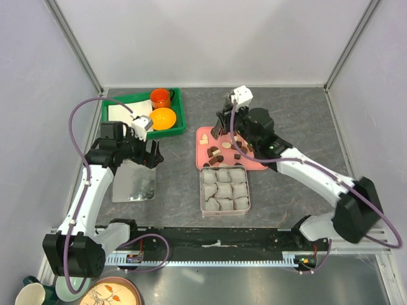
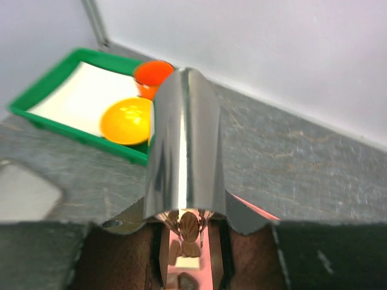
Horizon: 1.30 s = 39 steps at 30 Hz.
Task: Pack the chocolate
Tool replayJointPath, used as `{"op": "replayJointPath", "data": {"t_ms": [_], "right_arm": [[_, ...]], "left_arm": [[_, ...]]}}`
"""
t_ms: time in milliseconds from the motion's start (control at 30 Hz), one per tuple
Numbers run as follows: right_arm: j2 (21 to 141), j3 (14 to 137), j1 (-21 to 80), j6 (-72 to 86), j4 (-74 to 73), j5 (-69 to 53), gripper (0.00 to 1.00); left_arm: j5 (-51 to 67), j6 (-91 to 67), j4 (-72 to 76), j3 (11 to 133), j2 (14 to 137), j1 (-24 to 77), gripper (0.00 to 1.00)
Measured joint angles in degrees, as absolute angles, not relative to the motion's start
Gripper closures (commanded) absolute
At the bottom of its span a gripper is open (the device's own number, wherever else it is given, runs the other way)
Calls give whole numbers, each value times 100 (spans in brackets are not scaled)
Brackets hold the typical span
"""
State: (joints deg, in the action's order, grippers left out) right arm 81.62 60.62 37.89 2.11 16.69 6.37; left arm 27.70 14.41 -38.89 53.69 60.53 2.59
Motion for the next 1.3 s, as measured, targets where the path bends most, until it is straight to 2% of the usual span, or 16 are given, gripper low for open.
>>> {"op": "replayJointPath", "data": {"t_ms": [200, 367, 700, 1300], "right_arm": [[6764, 5540, 4362, 193, 1216, 331, 89], [6189, 5046, 4722, 331, 779, 167, 88], [6355, 4888, 4932, 499, 589, 86, 86], [6836, 4731, 4978, 631, 969, 84, 69]], "left_arm": [[2709, 1441, -3892, 5301, 5992, 259, 5], [2703, 1441, -3887, 5301, 5951, 259, 5], [2694, 1441, -3889, 5251, 5867, 259, 5], [2600, 1448, -3892, 5170, 5839, 259, 5]]}}
